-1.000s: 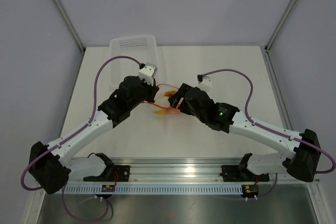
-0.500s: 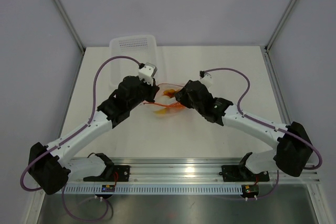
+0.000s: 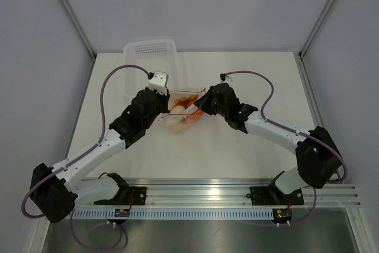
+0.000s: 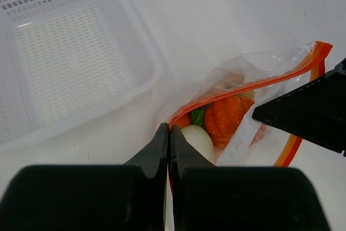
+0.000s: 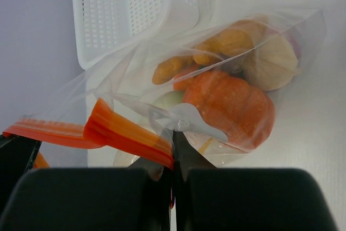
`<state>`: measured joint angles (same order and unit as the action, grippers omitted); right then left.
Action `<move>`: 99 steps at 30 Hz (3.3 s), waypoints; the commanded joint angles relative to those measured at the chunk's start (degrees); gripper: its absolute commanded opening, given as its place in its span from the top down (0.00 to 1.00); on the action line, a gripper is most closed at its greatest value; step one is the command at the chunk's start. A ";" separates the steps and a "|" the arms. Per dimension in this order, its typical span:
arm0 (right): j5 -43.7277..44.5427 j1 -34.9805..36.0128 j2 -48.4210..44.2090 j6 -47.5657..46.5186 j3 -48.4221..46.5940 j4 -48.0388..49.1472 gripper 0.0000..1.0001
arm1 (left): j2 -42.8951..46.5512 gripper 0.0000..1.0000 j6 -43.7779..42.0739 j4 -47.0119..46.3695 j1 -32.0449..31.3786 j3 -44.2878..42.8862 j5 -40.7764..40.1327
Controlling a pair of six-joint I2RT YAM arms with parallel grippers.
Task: Open the zip-top bag and remove the fake food
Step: Adjust the zipper food storage bag at the center of the board.
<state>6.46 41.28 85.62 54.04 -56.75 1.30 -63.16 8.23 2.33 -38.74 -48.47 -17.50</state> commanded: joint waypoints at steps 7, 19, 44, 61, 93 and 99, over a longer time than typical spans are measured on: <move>-1.12 -0.23 -4.50 0.28 -3.09 -13.05 1.00 | -1.09 1.00 -0.41 -11.64 -1.16 2.67 -0.35; -3.56 -0.23 -10.46 1.68 7.08 -16.51 1.00 | -4.96 1.00 -1.20 -12.44 -6.69 2.06 0.01; -1.64 6.53 -30.78 3.88 7.99 -22.83 0.51 | -4.35 1.00 -0.76 -11.73 -8.10 2.06 6.07; 3.73 7.15 -9.52 4.93 -0.29 -11.68 0.50 | -1.36 1.00 1.61 -13.75 -8.10 4.61 9.32; -11.31 4.69 4.91 13.02 5.86 7.14 0.21 | -2.32 1.00 2.67 -15.78 -8.10 4.87 15.13; -0.07 4.78 -7.74 7.58 8.32 -0.93 0.20 | -4.17 1.00 2.49 -13.67 -8.10 3.38 12.49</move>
<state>-0.60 46.26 85.38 65.28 -48.14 4.14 -66.32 10.59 -9.13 -46.59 -43.46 -3.77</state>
